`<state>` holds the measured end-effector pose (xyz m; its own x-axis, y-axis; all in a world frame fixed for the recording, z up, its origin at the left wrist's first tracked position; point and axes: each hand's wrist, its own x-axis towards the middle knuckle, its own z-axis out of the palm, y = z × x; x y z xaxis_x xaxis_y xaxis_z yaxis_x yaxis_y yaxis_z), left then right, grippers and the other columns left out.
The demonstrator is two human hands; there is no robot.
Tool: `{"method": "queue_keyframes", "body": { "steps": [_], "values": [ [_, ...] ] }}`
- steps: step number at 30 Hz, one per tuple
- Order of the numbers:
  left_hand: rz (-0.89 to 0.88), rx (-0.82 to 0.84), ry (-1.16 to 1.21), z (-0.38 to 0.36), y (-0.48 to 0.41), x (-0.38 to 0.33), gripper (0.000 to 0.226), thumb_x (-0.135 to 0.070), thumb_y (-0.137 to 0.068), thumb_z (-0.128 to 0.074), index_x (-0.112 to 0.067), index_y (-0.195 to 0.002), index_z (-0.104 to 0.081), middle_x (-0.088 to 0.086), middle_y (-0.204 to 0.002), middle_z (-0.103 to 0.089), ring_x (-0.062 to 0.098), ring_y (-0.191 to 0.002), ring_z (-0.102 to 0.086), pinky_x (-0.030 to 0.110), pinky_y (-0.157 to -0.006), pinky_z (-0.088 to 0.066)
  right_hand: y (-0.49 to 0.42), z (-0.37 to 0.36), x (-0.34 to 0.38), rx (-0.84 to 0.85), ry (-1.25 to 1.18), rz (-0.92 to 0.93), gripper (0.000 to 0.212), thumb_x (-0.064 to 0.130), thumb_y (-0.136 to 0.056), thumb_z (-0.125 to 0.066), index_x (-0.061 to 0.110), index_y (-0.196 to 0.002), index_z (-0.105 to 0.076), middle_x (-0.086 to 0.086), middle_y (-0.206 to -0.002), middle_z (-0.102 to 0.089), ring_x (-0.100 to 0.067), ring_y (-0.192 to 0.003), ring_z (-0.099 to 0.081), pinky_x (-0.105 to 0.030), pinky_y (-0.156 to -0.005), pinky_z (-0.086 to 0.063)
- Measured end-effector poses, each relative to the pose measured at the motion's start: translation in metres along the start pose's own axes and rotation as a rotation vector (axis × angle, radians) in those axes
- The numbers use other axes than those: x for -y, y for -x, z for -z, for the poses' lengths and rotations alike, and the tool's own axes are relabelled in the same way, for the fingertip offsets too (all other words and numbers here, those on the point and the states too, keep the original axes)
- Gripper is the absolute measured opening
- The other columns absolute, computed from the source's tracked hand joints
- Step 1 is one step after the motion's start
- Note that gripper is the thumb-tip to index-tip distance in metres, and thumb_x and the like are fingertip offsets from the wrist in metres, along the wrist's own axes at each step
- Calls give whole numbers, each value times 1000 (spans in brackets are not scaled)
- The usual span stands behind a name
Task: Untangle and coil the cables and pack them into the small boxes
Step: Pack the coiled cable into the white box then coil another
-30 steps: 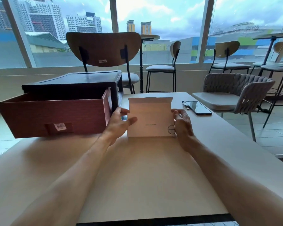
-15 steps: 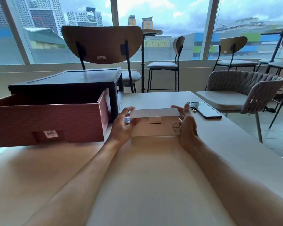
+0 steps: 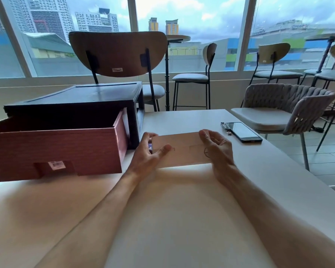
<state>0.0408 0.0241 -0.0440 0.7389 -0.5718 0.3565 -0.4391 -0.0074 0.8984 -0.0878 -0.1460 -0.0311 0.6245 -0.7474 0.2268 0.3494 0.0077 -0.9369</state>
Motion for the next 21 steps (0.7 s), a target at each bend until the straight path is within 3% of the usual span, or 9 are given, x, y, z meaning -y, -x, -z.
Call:
{"method": "queue_keyframes", "body": {
  "steps": [3, 6, 9, 12, 15, 21],
  "values": [
    [-37, -47, 12, 1, 2, -3, 51, -53, -76, -79, -37, -112, -47, 1, -116, -62, 17, -94, -70, 46, -86, -58, 1, 1, 2, 19, -48, -47, 58, 47, -76, -80, 20, -124, -62, -5, -122, -68, -19, -106, -64, -39, -89, -53],
    [-52, -122, 35, -1, 3, -5, 52, -43, -83, -76, -23, -117, -43, 3, -111, -61, 17, -87, -70, 32, -70, -59, 3, -1, 2, 105, -151, -131, 65, 27, -85, -75, 20, -141, -41, -1, -118, -69, -19, -113, -65, -40, -106, -46],
    [-56, -162, 13, -7, 5, -9, 46, -35, -86, -75, -18, -110, -40, 3, -99, -64, 12, -77, -67, 25, -60, -55, 10, -9, 4, 185, -212, -140, 68, 10, -86, -73, 16, -143, -35, -3, -116, -70, -19, -111, -67, -39, -104, -48],
    [-69, -152, -65, -9, 8, -9, 55, -54, -79, -75, -22, -103, -36, 5, -92, -64, 13, -74, -66, 32, -62, -56, 14, -12, 3, 163, -152, -105, 73, 10, -85, -74, 18, -146, -34, -8, -122, -66, -22, -113, -66, -43, -101, -51],
    [-123, -135, -224, -11, 10, -9, 60, -73, -73, -65, -30, -106, -37, 2, -100, -65, 20, -87, -67, 45, -72, -57, 17, -12, 7, 106, -65, -35, 86, 17, -83, -78, 23, -151, -26, 0, -116, -67, -16, -108, -68, -42, -96, -53],
    [-183, -190, -283, -16, 12, -13, 61, -80, -74, -60, -36, -115, -51, -6, -108, -65, 16, -93, -66, 45, -76, -58, 22, -20, 12, 107, 38, 70, 78, 16, -85, -76, 24, -148, -31, 4, -108, -69, -14, -100, -68, -38, -84, -58]
  ]
}}
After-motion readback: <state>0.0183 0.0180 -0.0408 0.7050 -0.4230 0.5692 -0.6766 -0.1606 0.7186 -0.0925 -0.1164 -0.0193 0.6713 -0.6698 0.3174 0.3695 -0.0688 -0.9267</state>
